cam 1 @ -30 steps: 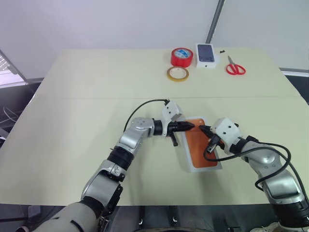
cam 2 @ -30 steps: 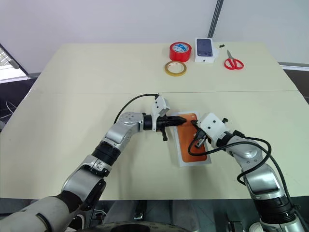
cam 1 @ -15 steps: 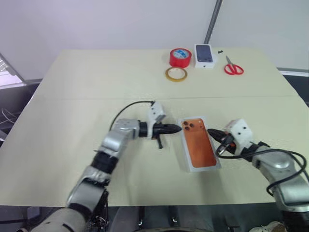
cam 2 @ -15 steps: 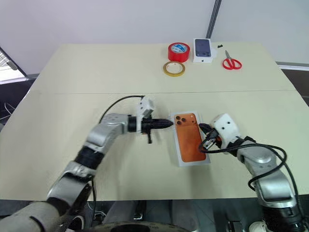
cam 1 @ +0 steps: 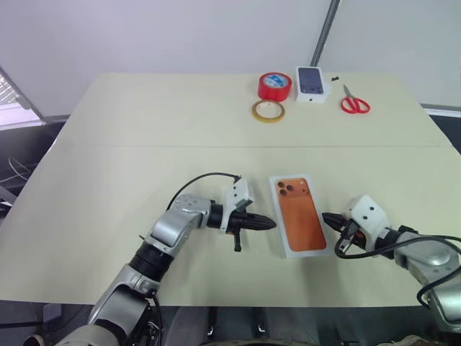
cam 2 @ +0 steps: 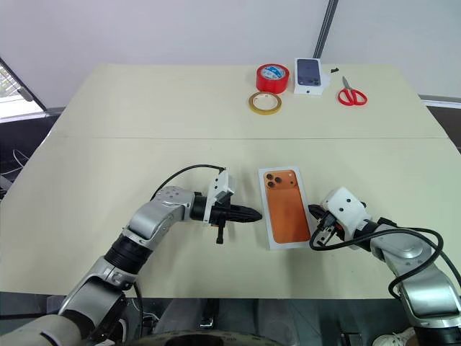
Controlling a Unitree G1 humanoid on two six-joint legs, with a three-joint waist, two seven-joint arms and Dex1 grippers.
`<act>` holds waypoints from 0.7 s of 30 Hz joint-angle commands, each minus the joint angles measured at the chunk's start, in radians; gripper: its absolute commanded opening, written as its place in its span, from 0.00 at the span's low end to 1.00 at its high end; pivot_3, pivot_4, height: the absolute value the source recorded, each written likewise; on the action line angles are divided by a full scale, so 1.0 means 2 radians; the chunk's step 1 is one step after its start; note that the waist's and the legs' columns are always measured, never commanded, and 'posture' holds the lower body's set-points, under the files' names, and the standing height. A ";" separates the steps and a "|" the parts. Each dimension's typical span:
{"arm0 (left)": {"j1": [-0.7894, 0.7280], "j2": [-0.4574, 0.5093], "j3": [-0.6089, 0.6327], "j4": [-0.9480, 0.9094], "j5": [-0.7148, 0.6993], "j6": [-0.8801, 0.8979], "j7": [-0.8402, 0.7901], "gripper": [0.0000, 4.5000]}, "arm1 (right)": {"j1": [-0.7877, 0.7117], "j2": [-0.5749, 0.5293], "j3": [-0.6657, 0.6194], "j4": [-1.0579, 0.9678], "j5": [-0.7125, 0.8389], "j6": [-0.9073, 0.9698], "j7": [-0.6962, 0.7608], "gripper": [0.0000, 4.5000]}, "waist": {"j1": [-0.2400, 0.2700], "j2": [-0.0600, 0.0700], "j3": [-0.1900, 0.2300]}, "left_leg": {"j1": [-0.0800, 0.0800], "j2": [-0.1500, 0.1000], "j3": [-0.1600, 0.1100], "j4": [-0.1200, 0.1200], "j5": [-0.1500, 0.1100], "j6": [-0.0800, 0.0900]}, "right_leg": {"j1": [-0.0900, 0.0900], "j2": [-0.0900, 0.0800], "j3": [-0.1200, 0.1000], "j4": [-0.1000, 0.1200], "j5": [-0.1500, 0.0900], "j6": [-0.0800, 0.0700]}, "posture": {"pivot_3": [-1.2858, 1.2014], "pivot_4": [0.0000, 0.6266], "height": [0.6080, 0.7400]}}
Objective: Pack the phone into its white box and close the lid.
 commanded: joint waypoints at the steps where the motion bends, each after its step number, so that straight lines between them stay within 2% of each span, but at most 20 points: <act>1: -0.012 -0.010 0.008 0.006 0.001 -0.007 0.015 0.00 | -0.012 0.003 0.002 -0.020 0.005 -0.002 -0.003 0.01 | 0.000 0.000 0.000 | 0.000 0.000 0.000 0.000 0.000 0.000 | 0.000 0.000 0.000 0.000 0.000 0.000 | 0.52 0.24 1.00; 21: -0.036 -0.043 0.023 0.027 0.002 -0.022 0.046 0.00 | -0.061 0.006 0.004 -0.026 0.025 0.035 -0.001 0.01 | 0.002 0.000 0.000 | 0.000 0.000 0.000 0.000 0.000 0.000 | 0.000 0.000 0.000 0.000 0.000 0.000 | 0.52 0.24 1.00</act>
